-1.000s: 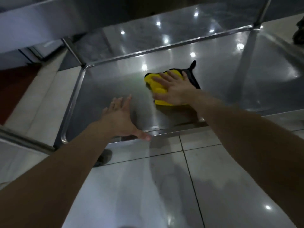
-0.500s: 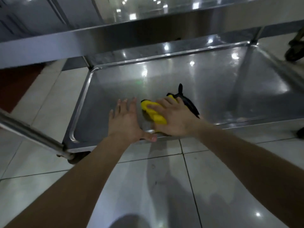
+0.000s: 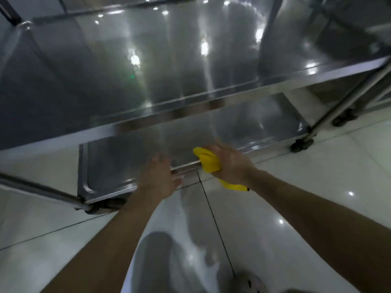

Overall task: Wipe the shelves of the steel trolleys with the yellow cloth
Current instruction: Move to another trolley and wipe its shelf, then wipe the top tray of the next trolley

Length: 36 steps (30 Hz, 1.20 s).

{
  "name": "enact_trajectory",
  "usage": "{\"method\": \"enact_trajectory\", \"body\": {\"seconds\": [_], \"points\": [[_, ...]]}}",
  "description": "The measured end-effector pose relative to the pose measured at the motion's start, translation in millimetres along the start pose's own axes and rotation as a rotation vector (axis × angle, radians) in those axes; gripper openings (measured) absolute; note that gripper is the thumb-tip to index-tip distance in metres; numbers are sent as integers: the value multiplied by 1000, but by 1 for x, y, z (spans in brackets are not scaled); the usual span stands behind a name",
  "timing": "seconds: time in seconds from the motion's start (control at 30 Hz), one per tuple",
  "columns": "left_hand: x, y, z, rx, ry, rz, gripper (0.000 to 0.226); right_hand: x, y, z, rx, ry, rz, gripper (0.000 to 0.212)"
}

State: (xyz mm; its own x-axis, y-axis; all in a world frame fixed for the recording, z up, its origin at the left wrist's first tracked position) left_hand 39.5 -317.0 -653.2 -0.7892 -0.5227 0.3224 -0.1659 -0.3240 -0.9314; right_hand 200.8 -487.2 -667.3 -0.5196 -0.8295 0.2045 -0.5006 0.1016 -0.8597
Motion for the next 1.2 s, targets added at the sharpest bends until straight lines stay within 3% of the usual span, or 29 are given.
{"method": "enact_trajectory", "body": {"seconds": [0.2, 0.37, 0.47, 0.63, 0.83, 0.93, 1.07, 1.2], "points": [[90, -108, 75, 293, 195, -224, 46, 114, -110, -32, -352, 352, 35, 93], [156, -242, 161, 705, 172, -424, 53, 207, -232, -95, -774, 554, 137, 96], [179, -332, 223, 822, 201, -498, 37, 250, -326, -121, -987, 567, 311, 103], [185, -454, 330, 794, 297, -459, 6, 294, -466, -118, -1171, 523, 473, 117], [196, -528, 442, 884, 430, -465, 34, 332, -582, -86, -1235, 498, 716, 102], [196, -549, 490, 693, 541, -457, 56, 347, -632, -63, -1248, 539, 828, 97], [173, -566, 551, 504, 629, -224, 21, 363, -680, -22, -1193, 553, 866, 102], [149, -592, 619, 422, 789, -82, 13, 389, -714, 39, -1043, 652, 748, 106]]}}
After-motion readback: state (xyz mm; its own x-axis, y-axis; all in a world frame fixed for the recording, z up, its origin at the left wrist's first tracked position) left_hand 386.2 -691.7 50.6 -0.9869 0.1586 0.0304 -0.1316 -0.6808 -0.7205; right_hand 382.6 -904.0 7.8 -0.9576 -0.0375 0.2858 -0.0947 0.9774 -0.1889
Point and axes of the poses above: each hand's wrist, its own x-axis away from the middle knuckle, its own y-axis out of the palm, z = x × y, the point moved 3 cm from there along -x, towards the middle knuckle
